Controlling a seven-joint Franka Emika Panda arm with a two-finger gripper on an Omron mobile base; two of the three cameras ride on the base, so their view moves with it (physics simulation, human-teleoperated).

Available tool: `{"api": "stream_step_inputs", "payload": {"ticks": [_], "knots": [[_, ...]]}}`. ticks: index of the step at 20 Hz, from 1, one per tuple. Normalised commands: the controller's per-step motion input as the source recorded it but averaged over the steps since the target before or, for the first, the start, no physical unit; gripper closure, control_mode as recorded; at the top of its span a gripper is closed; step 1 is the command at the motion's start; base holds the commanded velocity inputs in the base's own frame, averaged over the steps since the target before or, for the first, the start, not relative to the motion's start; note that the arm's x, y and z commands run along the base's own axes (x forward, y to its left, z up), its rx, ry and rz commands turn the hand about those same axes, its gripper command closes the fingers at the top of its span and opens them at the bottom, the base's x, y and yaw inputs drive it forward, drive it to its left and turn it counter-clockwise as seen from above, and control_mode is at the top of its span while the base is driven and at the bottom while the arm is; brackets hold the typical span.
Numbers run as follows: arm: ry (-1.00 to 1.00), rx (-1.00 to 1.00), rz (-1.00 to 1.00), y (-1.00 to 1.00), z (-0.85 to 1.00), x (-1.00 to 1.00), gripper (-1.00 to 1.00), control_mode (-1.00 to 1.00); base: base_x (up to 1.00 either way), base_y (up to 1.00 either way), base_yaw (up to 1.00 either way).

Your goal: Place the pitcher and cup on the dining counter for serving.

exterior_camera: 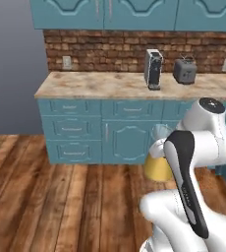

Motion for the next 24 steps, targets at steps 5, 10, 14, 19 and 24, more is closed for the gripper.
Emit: {"api": "stream_step_inputs", "payload": {"ticks": [5,10,14,19,24], "knots": [[0.0,0.0,0.0,0.0,0.0,0.0,1.0,1.0,0.0,0.43,0.79],[0.0,0.0,0.0,0.0,0.0,0.0,1.0,1.0,0.36,0.42,0.67],[0.0,0.0,0.0,0.0,0.0,0.0,1.0,1.0,0.29,0.11,0.65],[0.0,0.0,0.0,0.0,0.0,0.0,1.0,1.0,0.02,-0.02,0.61],[0.0,0.0,0.0,0.0,0.0,0.0,1.0,1.0,0.0,-0.4,0.51]]}}
